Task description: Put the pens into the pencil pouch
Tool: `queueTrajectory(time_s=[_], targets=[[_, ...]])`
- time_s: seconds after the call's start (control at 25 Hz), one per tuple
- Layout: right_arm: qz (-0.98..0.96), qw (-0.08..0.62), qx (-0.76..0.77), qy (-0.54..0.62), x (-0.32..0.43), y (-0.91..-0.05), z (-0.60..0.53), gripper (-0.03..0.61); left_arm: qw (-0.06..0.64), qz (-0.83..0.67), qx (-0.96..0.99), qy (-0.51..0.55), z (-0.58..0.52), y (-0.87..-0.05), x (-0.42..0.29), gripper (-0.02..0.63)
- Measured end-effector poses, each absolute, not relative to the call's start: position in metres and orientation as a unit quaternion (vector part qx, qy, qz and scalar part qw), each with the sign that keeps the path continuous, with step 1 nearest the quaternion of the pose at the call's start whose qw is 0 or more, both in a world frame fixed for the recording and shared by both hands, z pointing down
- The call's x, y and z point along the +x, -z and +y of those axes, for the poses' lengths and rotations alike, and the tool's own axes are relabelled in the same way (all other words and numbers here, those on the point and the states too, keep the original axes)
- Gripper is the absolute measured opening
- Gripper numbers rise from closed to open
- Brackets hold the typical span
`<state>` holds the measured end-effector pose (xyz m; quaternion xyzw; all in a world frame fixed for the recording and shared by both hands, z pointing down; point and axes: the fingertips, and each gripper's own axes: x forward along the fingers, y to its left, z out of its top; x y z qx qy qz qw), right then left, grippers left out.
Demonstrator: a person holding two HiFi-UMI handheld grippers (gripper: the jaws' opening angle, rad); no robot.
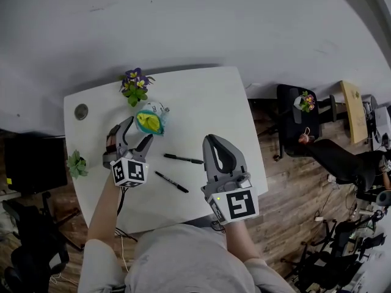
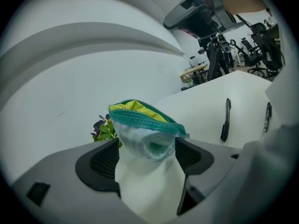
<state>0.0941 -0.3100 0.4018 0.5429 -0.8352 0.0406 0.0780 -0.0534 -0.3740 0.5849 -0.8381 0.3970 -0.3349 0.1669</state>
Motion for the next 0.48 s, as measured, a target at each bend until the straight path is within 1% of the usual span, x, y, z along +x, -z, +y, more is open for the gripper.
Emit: queueTrajectory(time_s=[0.2, 0.4, 0.44, 0.48], targets=[[-0.832, 0.076, 0.548, -0.037, 0.102, -0.406, -0.316, 0.037, 0.201, 0.396, -0.822, 0.355, -0.39, -0.591, -0.045, 0.347], [-0.829, 0.086, 0.551, -0.047, 0.111, -0.412, -0.317, 0.037, 0.219, 0.415, -0.805, 0.364, -0.401, -0.59, -0.04, 0.337], [-0.829, 0.088, 0.551, -0.048, 0.112, -0.413, -0.317, 0.037, 0.22, 0.422, -0.803, 0.359, -0.401, -0.588, -0.04, 0.289], [-0.829, 0.089, 0.551, -0.049, 0.113, -0.414, -0.317, 0.037, 0.218, 0.429, -0.803, 0.35, -0.401, -0.584, -0.04, 0.203]])
